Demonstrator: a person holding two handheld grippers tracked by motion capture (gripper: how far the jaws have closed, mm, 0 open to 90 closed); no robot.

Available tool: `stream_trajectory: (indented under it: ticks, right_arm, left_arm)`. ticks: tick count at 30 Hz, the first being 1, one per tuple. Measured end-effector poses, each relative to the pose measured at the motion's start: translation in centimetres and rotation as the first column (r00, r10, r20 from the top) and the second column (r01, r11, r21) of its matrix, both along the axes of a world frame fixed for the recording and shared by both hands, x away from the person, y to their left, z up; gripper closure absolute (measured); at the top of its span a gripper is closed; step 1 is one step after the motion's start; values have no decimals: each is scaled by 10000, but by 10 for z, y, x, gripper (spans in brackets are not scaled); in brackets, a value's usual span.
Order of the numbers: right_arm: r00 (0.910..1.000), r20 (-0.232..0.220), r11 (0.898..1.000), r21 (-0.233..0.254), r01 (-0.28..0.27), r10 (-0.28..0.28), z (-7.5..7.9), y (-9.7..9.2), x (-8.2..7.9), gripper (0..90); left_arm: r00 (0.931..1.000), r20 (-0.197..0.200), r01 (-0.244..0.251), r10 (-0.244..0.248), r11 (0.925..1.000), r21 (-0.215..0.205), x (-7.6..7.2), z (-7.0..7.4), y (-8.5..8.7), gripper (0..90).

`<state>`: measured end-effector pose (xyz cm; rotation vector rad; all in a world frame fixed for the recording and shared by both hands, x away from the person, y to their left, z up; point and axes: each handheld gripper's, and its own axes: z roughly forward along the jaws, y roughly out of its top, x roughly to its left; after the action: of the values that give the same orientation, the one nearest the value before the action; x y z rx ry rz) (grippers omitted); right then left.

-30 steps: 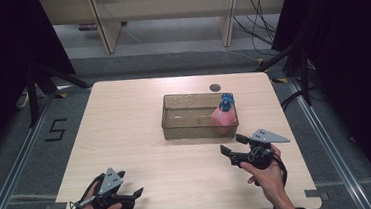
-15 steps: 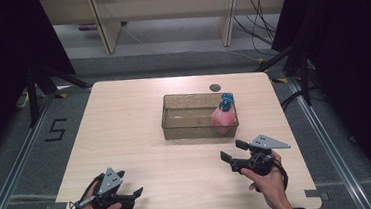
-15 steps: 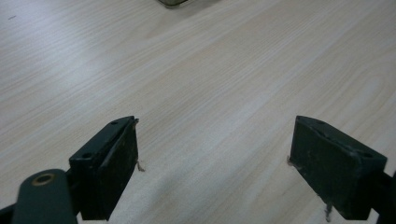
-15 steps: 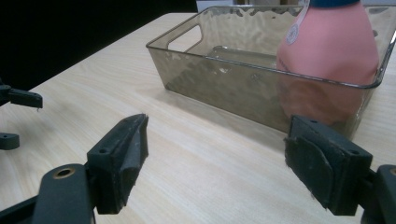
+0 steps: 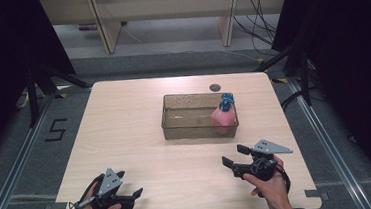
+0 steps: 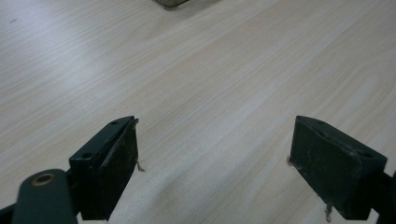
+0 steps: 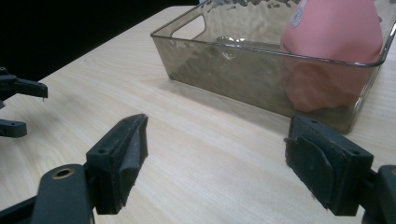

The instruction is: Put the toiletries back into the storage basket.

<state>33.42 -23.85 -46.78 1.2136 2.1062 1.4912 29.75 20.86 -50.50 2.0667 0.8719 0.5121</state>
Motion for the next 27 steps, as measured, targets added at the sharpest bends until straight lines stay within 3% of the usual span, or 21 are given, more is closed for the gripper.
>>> stream_trajectory:
  ticks: [2,3,4,5,6,7,8,10,12,14,15,16,17,19,20,21,22,23,25,26,27]
  right_arm:
    - [10000,-87,9997,261,14,-12,0,2,-3,212]
    - [10000,9,9999,74,-85,85,0,0,-3,209]
    - [10000,-73,10000,70,-52,52,0,1,-4,205]
    - [9991,-424,9999,71,74,-71,0,1,-7,201]
    - [9997,-231,9999,-79,-104,102,1,-1,-7,197]
    - [9987,-502,9999,111,28,-22,0,0,-10,192]
    - [9999,-98,9999,-39,-102,102,-2,-1,-8,187]
    - [9999,-16,9997,-199,-130,130,-2,-1,-10,181]
    - [9987,-502,9999,4,-121,121,-2,1,-15,179]
    - [9999,7,9996,-262,-135,135,-4,-1,-14,176]
    - [9997,-170,9995,-243,-184,180,-3,-1,-16,175]
    - [9998,-12,9994,-260,-213,213,-3,-2,-17,174]
    - [9992,-389,9999,-58,-132,129,-3,-1,-20,174]
    - [9998,-134,9998,3,-178,178,-5,-3,-19,174]
    - [9988,-461,9998,144,-145,151,-4,-2,-22,174]
    - [9999,-34,9999,-79,-152,152,-4,-4,-21,174]
    - [9988,-482,9999,141,-68,75,-4,-2,-23,174]
    - [9995,-261,9999,-37,-156,155,-5,-4,-22,174]
    - [9992,-403,10000,-55,-58,56,-6,-4,-24,173]
    - [9999,-46,9998,-155,-134,134,-7,-5,-23,173]
    - [9994,-275,9997,-100,-222,219,-6,-5,-25,173]
  left_arm:
    - [10000,-28,82,-82,9999,111,0,1,2,150]
    - [10000,5,-15,15,9999,139,0,2,2,150]
    - [10000,10,20,-20,10000,-97,0,2,1,150]
    - [9998,182,61,-63,9999,103,1,2,3,150]
    - [9997,191,133,-137,9998,167,2,2,3,150]
    - [10000,0,98,-98,9999,95,1,2,2,150]
    - [10000,-27,-16,16,10000,-5,0,1,1,150]
    - [10000,-82,36,-36,10000,26,0,1,1,150]
    - [10000,-62,-25,24,9999,-158,-1,0,-1,150]
    - [10000,-56,-39,38,9999,-168,-1,0,-1,150]
    - [10000,-38,-35,34,9999,-167,-1,0,-1,150]
    - [10000,-38,-39,39,9998,-171,0,1,-1,150]
    - [10000,-32,-3,2,10000,-87,0,1,0,150]
    - [10000,-56,-44,43,9998,-169,-1,0,-1,150]
    - [10000,-55,-26,25,9999,-149,-1,0,-1,150]
    - [10000,-47,-24,23,9999,-147,-1,0,-1,150]
    - [10000,-48,-25,24,9999,-143,-1,1,-1,150]
    - [10000,-43,-15,15,9999,-142,-1,1,-1,150]
    - [10000,-66,-28,27,9999,-163,-1,0,0,149]
    - [10000,-70,-47,46,9998,-174,-1,0,0,150]
    - [10000,-63,-32,31,9999,-158,-1,0,0,150]
